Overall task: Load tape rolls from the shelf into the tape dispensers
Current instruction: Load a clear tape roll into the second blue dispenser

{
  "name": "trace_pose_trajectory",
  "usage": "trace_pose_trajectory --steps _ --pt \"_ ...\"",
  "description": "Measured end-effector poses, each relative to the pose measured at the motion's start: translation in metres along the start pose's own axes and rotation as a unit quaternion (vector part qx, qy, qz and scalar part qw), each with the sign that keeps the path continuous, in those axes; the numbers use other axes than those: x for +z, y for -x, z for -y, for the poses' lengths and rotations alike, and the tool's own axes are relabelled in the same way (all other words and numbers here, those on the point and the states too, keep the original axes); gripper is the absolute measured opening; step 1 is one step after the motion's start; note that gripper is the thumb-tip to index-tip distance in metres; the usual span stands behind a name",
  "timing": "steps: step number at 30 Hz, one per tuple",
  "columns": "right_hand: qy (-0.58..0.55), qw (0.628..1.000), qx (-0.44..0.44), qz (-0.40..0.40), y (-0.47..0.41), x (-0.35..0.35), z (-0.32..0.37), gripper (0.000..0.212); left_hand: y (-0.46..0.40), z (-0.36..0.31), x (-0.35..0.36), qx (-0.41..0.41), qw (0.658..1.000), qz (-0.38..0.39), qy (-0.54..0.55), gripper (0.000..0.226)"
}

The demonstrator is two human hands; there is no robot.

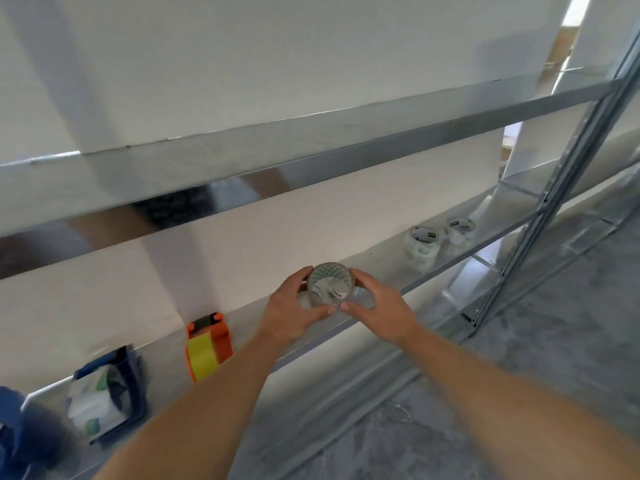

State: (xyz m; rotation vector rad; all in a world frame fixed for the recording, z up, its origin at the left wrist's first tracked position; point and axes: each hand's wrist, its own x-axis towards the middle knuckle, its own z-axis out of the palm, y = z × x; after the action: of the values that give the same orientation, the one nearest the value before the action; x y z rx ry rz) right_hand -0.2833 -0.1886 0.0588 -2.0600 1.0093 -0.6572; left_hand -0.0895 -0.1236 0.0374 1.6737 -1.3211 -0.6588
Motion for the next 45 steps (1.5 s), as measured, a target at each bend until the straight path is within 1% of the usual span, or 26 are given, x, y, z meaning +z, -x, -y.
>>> trace_pose_trajectory --steps 4,10,13,18,22,27,29,32,36,45 --pt "0.022 0.999 0.018 -0.017 -0.033 -0.026 -0.026 0.066 -0.048 -0.005 0.026 0.014 1.000 0.011 0.005 0.085" --pt "0.041 0.999 0.030 -0.002 -0.073 -0.060 -0.070 0.067 -0.097 -0.011 0.070 -0.003 1.000 0.023 -0.001 0.083" --pt "0.042 0.999 0.023 0.022 -0.094 -0.076 -0.098 0.068 -0.117 -0.016 0.092 -0.020 1.000 0.018 -0.014 0.084" --pt "0.045 0.996 0.002 0.078 -0.135 -0.098 -0.135 0.067 -0.145 -0.020 0.125 -0.056 0.997 -0.022 -0.039 0.081" --pt "0.042 0.990 -0.005 0.135 -0.156 -0.113 -0.161 0.066 -0.154 -0.022 0.150 -0.103 0.991 -0.049 -0.076 0.085" --pt "0.052 0.981 -0.013 0.188 -0.178 -0.115 -0.183 0.067 -0.160 -0.020 0.169 -0.159 0.977 -0.078 -0.116 0.084" --pt "0.071 0.976 -0.023 0.207 -0.183 -0.114 -0.190 0.065 -0.161 -0.019 0.172 -0.180 0.971 -0.074 -0.139 0.084" --pt "0.065 0.970 -0.033 0.230 -0.192 -0.113 -0.196 0.064 -0.168 -0.015 0.175 -0.199 0.962 -0.068 -0.176 0.085" --pt "0.054 0.968 -0.030 0.243 -0.201 -0.106 -0.201 0.063 -0.175 -0.005 0.176 -0.211 0.954 -0.052 -0.206 0.084" --pt "0.057 0.966 -0.027 0.251 -0.203 -0.099 -0.209 0.064 -0.181 0.005 0.180 -0.210 0.952 -0.020 -0.223 0.084"
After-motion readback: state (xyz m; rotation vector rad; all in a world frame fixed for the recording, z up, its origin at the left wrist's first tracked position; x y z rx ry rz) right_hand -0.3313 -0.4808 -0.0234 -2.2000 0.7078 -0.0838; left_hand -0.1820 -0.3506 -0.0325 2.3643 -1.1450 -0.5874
